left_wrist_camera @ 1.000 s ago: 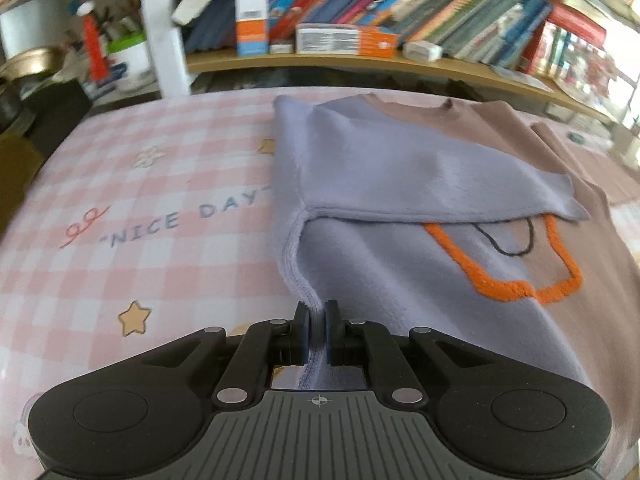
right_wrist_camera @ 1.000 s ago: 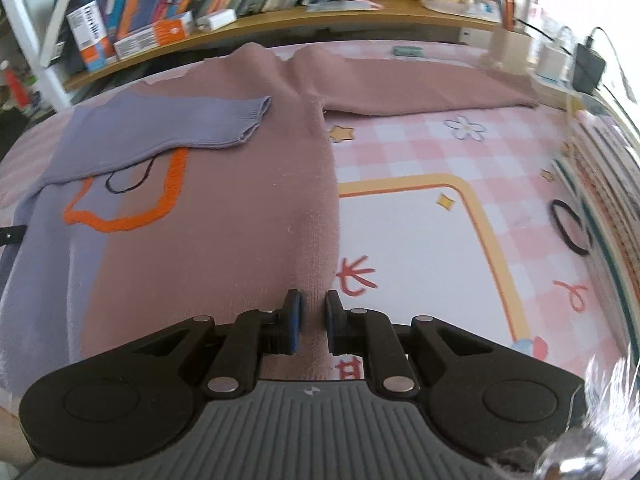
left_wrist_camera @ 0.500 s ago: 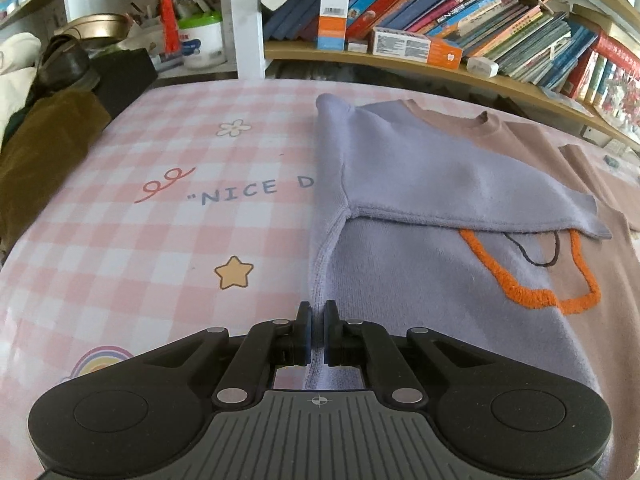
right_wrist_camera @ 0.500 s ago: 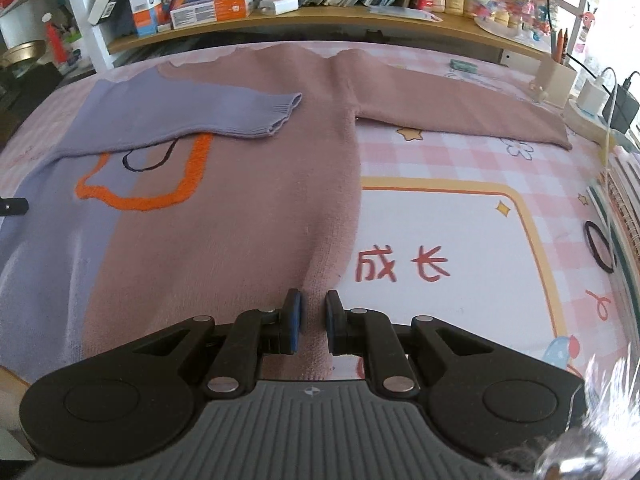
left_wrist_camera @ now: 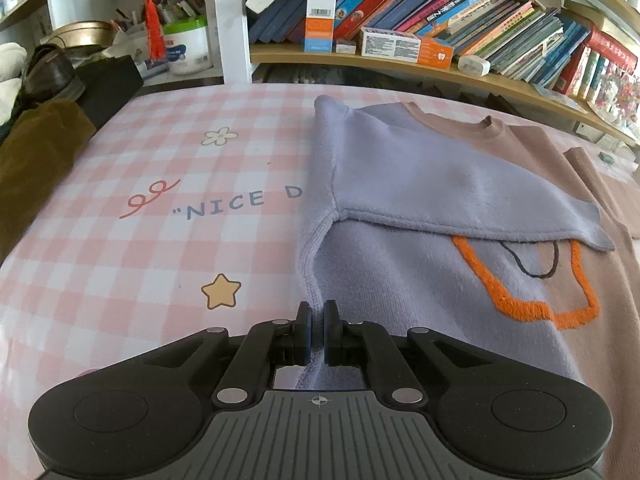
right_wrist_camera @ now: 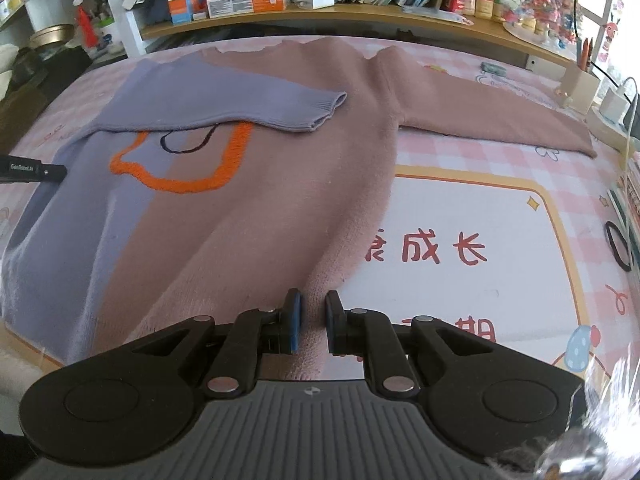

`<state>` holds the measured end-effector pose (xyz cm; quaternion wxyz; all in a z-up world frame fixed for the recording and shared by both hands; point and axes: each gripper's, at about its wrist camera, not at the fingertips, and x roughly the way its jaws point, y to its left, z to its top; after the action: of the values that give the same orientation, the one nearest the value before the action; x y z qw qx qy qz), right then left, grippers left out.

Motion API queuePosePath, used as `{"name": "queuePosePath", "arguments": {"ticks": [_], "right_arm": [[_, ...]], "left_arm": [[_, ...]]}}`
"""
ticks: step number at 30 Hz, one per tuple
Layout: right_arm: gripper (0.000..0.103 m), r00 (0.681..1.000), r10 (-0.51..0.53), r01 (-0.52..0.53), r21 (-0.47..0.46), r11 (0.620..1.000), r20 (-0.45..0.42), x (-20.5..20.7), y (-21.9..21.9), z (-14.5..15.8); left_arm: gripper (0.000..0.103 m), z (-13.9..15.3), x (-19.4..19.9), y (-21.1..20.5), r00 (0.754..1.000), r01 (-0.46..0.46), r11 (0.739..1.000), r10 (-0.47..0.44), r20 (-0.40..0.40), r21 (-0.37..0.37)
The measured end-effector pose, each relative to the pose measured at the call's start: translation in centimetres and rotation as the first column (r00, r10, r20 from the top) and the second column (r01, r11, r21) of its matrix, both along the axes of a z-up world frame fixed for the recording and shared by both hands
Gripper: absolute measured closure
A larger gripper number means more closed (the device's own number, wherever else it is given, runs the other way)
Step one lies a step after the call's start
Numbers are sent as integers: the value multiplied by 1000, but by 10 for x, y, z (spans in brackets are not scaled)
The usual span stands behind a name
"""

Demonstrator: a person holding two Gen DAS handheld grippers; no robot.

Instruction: Fold clothes

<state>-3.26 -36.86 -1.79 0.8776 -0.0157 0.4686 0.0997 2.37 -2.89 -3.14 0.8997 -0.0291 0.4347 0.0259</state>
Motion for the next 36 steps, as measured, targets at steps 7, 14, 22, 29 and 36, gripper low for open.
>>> {"name": "queuePosePath", "arguments": {"ticks": [7, 14, 22, 29, 36], "right_arm": [[91, 996, -84, 85, -25, 996, 24, 6, -21, -1], [91, 997, -77, 78, -51, 996, 29, -2, -29, -1], [91, 1000, 8, -7, -81, 997, 17, -20, -21, 0], [91, 992, 127, -128, -47, 991, -8, -26, -3, 1], [91, 1000, 13, -13, -53, 999, 1, -17, -22, 1]], "left_arm": [[99, 0, -4, -16, 1000, 22, 1000, -22, -6, 2], [99, -1, -5, -36, 999, 45, 999, -45, -5, -6], [99, -2, -11, -36, 999, 38, 999, -38, -3, -13], [99, -5, -10, -19, 1000, -5, 1000, 6, 3, -18], [99, -5, -13, -24, 1000, 2, 1000, -2, -1, -29]]}}
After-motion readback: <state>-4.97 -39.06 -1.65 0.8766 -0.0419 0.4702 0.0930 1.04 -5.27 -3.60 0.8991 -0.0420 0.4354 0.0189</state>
